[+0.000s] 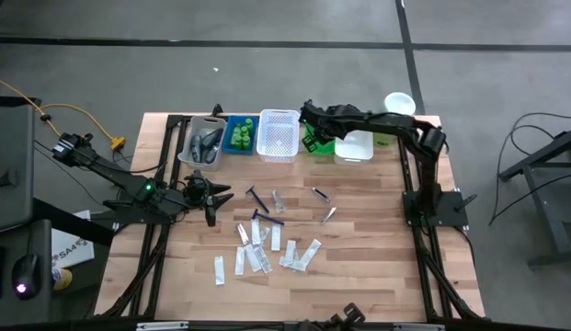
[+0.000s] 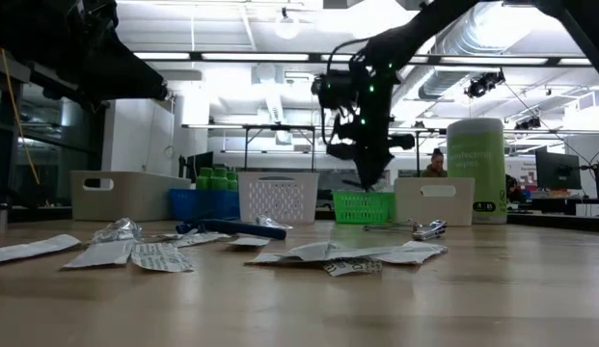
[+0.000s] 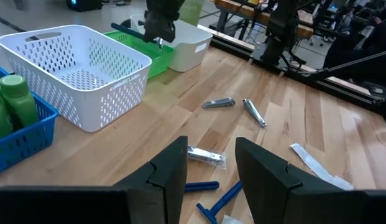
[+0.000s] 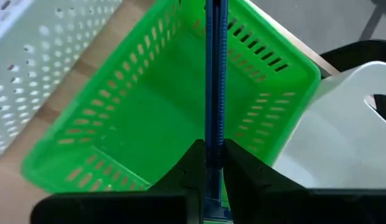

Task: Pick & Place Travel size toiletries
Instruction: Put the right razor into the green bin, then put the top razor into the green bin

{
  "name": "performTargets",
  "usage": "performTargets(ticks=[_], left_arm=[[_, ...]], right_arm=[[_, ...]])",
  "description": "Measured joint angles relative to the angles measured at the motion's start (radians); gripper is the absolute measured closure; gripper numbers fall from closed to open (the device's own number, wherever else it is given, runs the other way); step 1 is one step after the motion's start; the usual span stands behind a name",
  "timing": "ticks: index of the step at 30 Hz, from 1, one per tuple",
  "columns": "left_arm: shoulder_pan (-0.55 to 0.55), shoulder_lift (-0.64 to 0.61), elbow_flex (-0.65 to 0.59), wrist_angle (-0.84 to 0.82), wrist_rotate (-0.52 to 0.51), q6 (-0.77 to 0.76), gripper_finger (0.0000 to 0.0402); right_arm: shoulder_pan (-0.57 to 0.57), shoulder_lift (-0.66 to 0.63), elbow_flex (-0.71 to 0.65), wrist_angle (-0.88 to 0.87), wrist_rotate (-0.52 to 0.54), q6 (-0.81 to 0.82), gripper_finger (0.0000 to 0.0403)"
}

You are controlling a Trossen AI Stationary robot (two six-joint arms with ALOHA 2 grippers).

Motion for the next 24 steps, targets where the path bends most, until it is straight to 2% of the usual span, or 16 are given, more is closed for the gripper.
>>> performTargets(ticks=[4, 15, 19, 24], left_arm=[[0.000, 0.000, 0.000, -0.001, 0.000, 0.000, 0.0265], [0.000, 0.000, 0.000, -0.003, 0.001, -0.026, 0.0265], [0.000, 0.000, 0.000, -0.003, 0.026, -0.049, 0.0265], [0.000, 0.000, 0.000, -0.003, 0.027, -0.057, 0.0265]], right_arm=[[0.006, 0.001, 0.000, 0.013, -0.001, -0.016, 0.0350], [0.022, -0.017, 0.000, -0.012, -0.010, -0.001, 0.0256], [0.064, -0.085, 0.001, -0.072, -0.009, 0.026, 0.0246], [0.176, -0.164, 0.001, -0.073, -0.005, 0.036, 0.0250]])
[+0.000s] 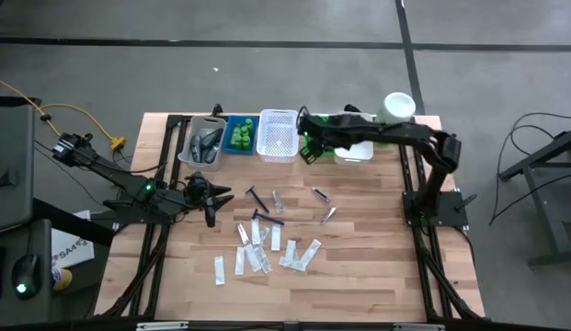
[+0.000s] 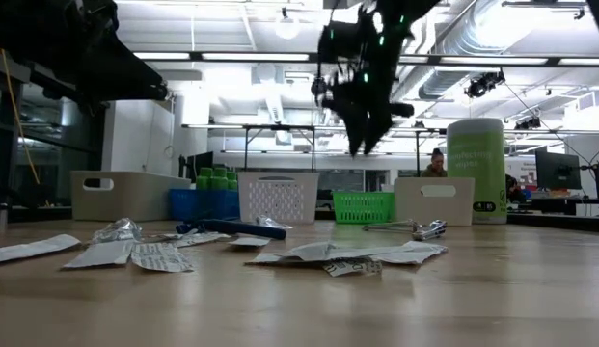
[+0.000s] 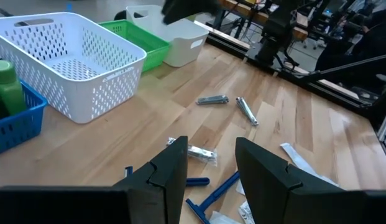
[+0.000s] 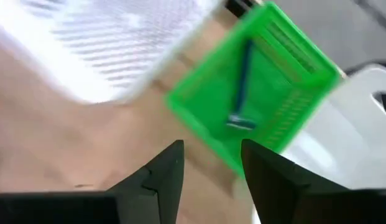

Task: Pick & Place Travel size toiletries
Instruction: Put the top razor into the green bin

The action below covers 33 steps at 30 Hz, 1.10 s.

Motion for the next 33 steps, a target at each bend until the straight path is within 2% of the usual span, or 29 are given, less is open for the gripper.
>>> performTargets(ticks=[6, 11, 15, 18, 22, 28, 33], left_arm=[[0.026, 0.037, 0.004, -0.001, 0.033, 0.002, 0.0265], [0.158, 0.130, 0.082, -0.067, 0.219, 0.040, 0.0265], [0.263, 0.248, 0.156, -0.147, 0.371, 0.243, 0.0265], [0.319, 0.337, 0.210, -0.212, 0.451, 0.423, 0.0265], [0.384, 0.457, 0.273, -0.231, 0.555, 0.583, 0.0248], [0.456, 0.628, 0.360, -0.266, 0.596, 0.823, 0.0188], [0.519, 0.765, 0.444, -0.333, 0.638, 0.966, 0.0181]], right_arm=[[0.156, -0.069, 0.000, -0.002, 0.005, 0.026, 0.0257], [0.283, -0.078, 0.000, -0.016, 0.001, 0.025, 0.0257], [0.362, -0.078, 0.000, -0.046, 0.004, 0.026, 0.0257], [0.400, -0.078, 0.000, -0.054, 0.005, 0.027, 0.0257], [0.430, -0.078, 0.000, -0.061, 0.005, 0.027, 0.0257], [0.435, -0.078, 0.000, -0.097, 0.006, 0.027, 0.0257], [0.435, -0.078, 0.000, -0.120, 0.014, 0.021, 0.0257]])
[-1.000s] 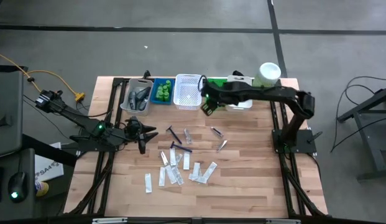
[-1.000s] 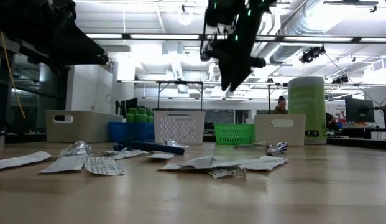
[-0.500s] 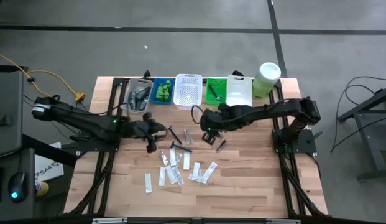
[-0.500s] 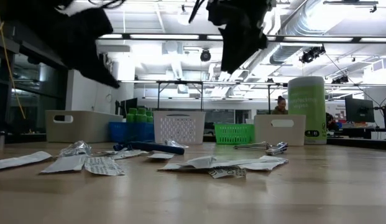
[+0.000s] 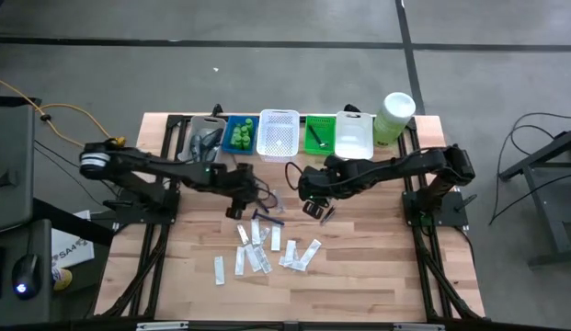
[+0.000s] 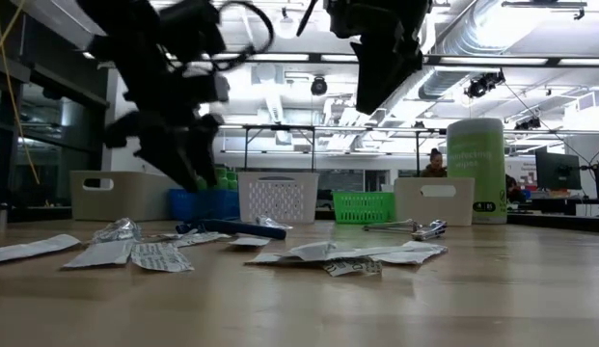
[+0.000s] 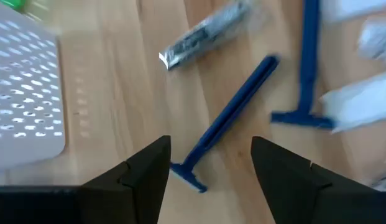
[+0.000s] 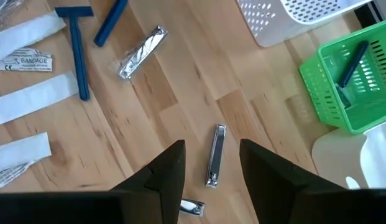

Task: Pick & Place Travel size toiletries
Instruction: Put the top razor into the green bin

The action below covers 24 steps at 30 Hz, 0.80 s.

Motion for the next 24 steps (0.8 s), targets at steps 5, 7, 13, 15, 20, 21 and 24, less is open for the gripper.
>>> performTargets(ticks=[5, 7, 13, 15, 20, 21, 24], left_arm=[[0.044, 0.106, 0.077, -0.081, 0.035, 0.100, 0.0193], [0.061, 0.131, 0.102, -0.111, 0.064, 0.121, 0.0198], [0.087, 0.192, 0.130, -0.127, 0.125, 0.196, 0.0211], [0.086, 0.203, 0.130, -0.130, 0.118, 0.228, 0.0213], [0.085, 0.236, 0.130, -0.123, 0.097, 0.268, 0.0215], [0.085, 0.241, 0.131, -0.123, 0.097, 0.272, 0.0215], [0.091, 0.243, 0.132, -0.123, 0.099, 0.278, 0.0216]], right_arm=[[0.000, 0.000, 0.000, -0.018, 0.000, -0.011, 0.0257], [0.000, 0.000, 0.000, -0.019, 0.000, -0.022, 0.0257], [0.000, 0.000, 0.000, -0.023, 0.000, -0.030, 0.0257], [0.000, 0.000, 0.000, -0.026, 0.000, -0.031, 0.0257], [0.000, 0.000, 0.000, -0.032, -0.001, -0.031, 0.0257], [0.000, 0.000, 0.000, -0.036, -0.001, -0.031, 0.0257], [0.000, 0.000, 0.000, -0.043, -0.004, -0.030, 0.0257]])
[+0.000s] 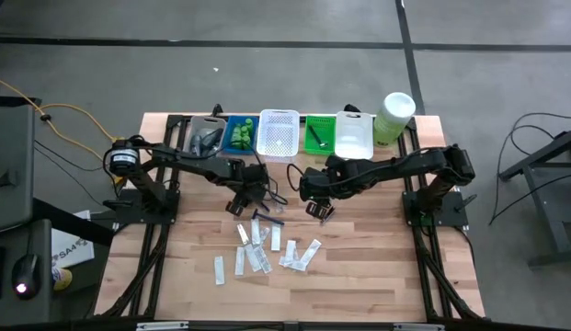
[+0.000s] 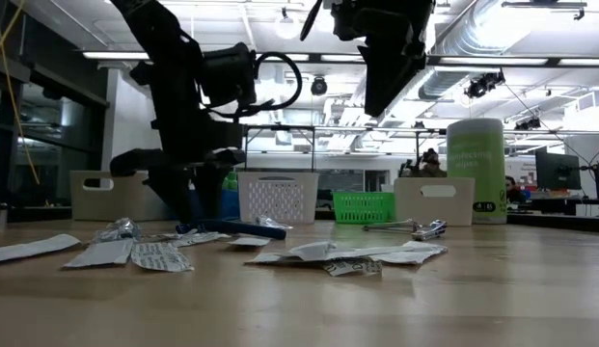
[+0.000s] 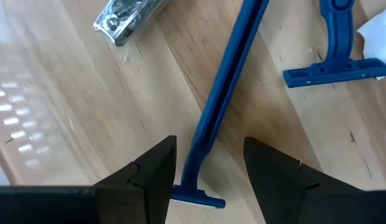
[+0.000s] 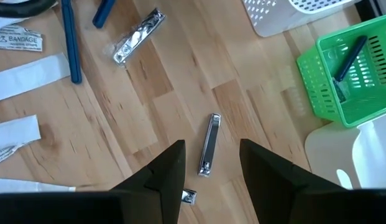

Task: Pick & Place Travel size toiletries
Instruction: Put the top razor into the green bin

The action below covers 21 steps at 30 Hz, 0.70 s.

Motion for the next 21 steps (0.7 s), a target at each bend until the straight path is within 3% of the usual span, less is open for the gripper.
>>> performTargets(ticks=[5, 15, 21], left_arm=[[0.001, 0.001, 0.000, -0.006, 0.001, -0.011, 0.0227], [0.000, 0.012, 0.001, -0.055, 0.032, -0.090, 0.0319], [0.001, 0.013, -0.001, -0.064, 0.051, -0.140, 0.0350]], right_arm=[[0.000, 0.000, 0.000, 0.000, -0.004, 0.000, 0.0257], [0.000, 0.000, 0.000, 0.000, -0.007, 0.002, 0.0257], [0.000, 0.000, 0.000, -0.003, -0.011, 0.006, 0.0257]])
